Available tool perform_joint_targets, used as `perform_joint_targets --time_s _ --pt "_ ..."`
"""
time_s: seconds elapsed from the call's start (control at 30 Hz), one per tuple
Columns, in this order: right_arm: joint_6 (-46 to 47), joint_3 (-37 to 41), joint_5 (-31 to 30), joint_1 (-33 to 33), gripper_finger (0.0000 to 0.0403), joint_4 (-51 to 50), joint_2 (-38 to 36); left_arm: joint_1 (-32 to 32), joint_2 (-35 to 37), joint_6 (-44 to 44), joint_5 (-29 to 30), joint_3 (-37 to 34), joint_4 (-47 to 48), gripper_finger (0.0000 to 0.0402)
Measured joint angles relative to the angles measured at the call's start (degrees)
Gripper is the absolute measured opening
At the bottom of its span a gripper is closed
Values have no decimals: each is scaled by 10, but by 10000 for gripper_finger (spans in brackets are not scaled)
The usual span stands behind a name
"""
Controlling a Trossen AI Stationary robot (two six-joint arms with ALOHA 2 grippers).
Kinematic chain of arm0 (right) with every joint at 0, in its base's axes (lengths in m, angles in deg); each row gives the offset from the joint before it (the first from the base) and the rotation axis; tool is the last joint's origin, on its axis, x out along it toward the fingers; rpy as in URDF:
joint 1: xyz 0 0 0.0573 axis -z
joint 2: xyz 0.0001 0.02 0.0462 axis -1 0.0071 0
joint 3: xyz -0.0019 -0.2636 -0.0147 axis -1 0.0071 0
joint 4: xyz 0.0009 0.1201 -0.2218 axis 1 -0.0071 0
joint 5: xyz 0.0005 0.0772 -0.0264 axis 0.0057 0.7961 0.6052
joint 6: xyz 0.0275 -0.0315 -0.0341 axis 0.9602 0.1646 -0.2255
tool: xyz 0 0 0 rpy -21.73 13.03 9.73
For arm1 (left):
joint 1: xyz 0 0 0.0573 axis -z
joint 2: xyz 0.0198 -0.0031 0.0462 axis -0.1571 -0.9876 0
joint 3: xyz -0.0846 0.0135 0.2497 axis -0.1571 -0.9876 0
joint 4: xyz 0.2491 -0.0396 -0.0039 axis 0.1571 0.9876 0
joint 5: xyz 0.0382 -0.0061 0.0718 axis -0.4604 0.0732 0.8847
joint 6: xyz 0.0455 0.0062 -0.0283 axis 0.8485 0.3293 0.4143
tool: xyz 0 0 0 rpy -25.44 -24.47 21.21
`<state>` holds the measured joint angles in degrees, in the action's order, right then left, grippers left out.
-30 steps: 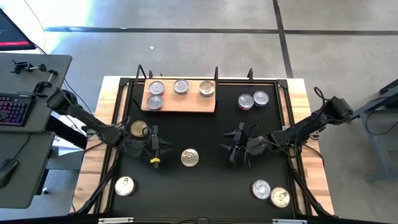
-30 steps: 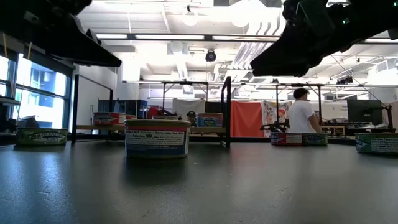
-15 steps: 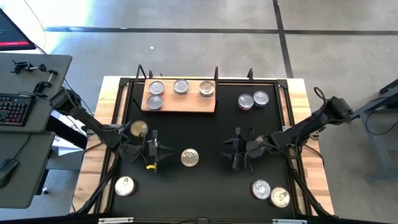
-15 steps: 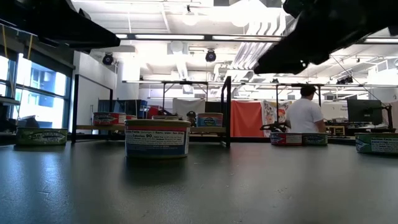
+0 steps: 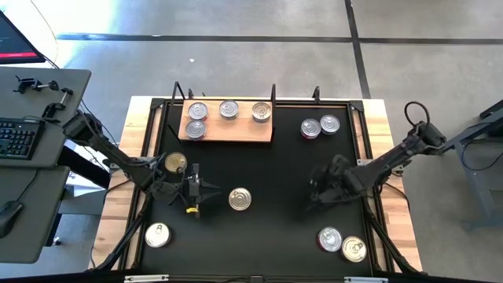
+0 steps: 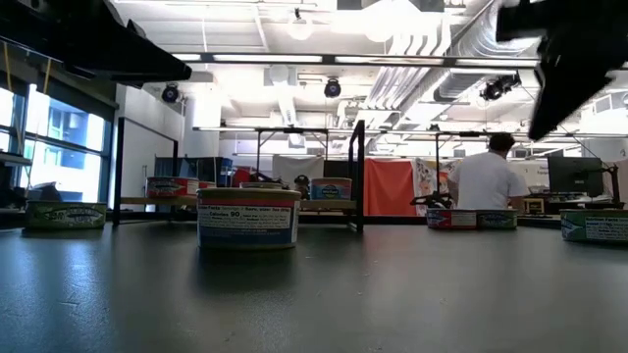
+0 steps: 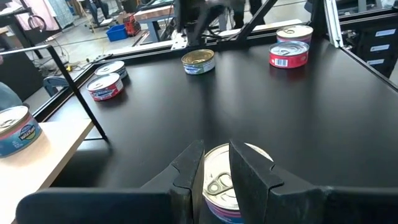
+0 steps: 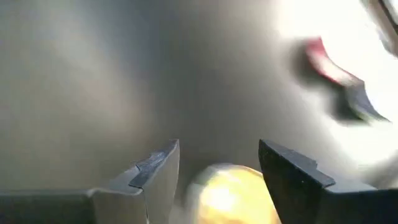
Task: Stack canned seafood by type on shelf
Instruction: Put the green tuna can on the shelf aligned with the green tuna can
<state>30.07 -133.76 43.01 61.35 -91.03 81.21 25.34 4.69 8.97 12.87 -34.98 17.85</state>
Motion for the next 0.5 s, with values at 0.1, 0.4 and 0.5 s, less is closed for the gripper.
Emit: perform_joint_targets --time_s 0.1,0.4,0.5 --pt "10 29 -5 50 213 -37 -2 -7 0 0 0 0 1 64" --pt "-316 120 -7 337 213 123 -7 -26 0 1 0 0 7 64" --pt "-431 122 -3 433 213 192 -7 -29 0 1 0 0 8 64"
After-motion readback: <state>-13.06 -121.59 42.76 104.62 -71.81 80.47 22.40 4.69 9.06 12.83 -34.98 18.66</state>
